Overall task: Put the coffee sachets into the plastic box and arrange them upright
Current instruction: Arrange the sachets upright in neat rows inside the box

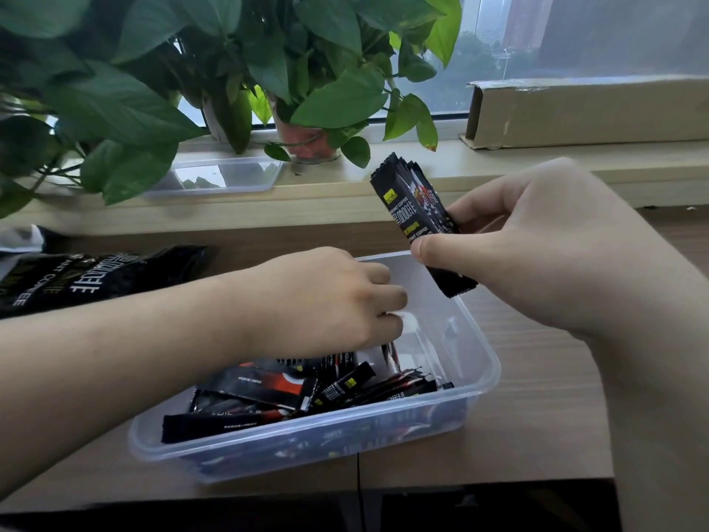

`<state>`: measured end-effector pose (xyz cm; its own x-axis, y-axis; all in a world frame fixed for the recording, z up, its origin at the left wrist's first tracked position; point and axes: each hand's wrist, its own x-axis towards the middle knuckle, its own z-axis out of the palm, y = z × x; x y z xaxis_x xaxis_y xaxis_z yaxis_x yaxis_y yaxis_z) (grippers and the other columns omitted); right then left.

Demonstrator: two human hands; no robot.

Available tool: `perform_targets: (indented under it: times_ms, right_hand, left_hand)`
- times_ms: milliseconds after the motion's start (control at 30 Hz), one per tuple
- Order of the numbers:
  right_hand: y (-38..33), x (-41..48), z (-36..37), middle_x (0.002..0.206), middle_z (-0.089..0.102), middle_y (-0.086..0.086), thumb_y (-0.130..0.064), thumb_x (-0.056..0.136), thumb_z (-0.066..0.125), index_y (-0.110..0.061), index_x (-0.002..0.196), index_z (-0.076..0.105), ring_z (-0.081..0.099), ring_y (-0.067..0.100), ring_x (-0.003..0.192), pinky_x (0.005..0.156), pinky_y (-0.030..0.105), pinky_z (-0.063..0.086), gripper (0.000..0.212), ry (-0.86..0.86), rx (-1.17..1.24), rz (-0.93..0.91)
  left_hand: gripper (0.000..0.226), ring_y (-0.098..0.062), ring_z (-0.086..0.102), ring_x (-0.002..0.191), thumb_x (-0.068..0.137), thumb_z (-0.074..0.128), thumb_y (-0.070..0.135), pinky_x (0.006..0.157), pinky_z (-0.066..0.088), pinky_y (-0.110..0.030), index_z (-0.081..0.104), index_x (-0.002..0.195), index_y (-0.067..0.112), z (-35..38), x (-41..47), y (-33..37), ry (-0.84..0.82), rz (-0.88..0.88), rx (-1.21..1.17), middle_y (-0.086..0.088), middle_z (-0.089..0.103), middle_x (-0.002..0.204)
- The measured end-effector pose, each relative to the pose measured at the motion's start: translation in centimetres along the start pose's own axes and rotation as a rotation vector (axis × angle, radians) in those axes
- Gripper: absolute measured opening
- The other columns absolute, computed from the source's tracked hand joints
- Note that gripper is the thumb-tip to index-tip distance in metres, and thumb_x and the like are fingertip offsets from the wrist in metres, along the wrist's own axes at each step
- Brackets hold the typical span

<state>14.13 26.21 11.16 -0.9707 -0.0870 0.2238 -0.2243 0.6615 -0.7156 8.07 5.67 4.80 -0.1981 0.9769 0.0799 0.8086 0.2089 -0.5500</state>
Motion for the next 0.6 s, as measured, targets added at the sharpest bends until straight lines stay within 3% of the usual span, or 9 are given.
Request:
perform_targets:
  times_ms: [167, 267, 467, 600]
  right_hand:
    - [-0.2, 0.0, 0.1, 0.061, 0.074, -0.001, -0.038, 0.071, 0.079, -0.023, 0.071, 0.079, 0.073, 0.028, 0.071, 0.068, 0.043, 0.060, 0.015, -0.032, -0.002, 0.026]
    - [-0.1, 0.1, 0.1, 0.060, 0.074, -0.001, -0.037, 0.072, 0.079, -0.022, 0.070, 0.079, 0.072, 0.029, 0.071, 0.067, 0.044, 0.060, 0.015, -0.041, 0.003, 0.041]
    - [0.1, 0.2, 0.2, 0.063, 0.075, 0.003, -0.039, 0.071, 0.079, -0.024, 0.069, 0.079, 0.072, 0.031, 0.074, 0.068, 0.044, 0.060, 0.015, -0.034, 0.011, 0.049]
    - [0.5, 0.4, 0.3, 0.061, 0.074, 0.002, -0.039, 0.071, 0.079, -0.023, 0.069, 0.079, 0.072, 0.031, 0.074, 0.061, 0.036, 0.056, 0.016, -0.042, 0.018, 0.047]
  left_hand:
    - [0.024, -0.021, 0.058, 0.099, 0.094, 0.050, 0.020, 0.072, 0.054, -0.039, 0.073, 0.099, 0.022, 0.7, -0.2, 0.0, -0.084, -0.070, -0.294, 0.001, 0.063, 0.115]
    - [0.032, -0.016, 0.054, 0.100, 0.103, 0.039, 0.028, 0.080, 0.049, -0.034, 0.071, 0.106, 0.027, 0.8, -0.3, -0.7, -0.098, -0.066, -0.397, 0.011, 0.068, 0.109]
    - [0.026, -0.012, 0.051, 0.102, 0.101, 0.045, 0.029, 0.078, 0.042, -0.034, 0.067, 0.111, 0.037, 0.7, -0.8, -1.0, -0.130, -0.093, -0.417, 0.018, 0.069, 0.105]
    - [0.024, -0.010, 0.052, 0.104, 0.101, 0.047, 0.031, 0.082, 0.047, -0.039, 0.065, 0.115, 0.034, 0.9, -0.7, -1.0, -0.114, -0.180, -0.507, 0.016, 0.072, 0.099]
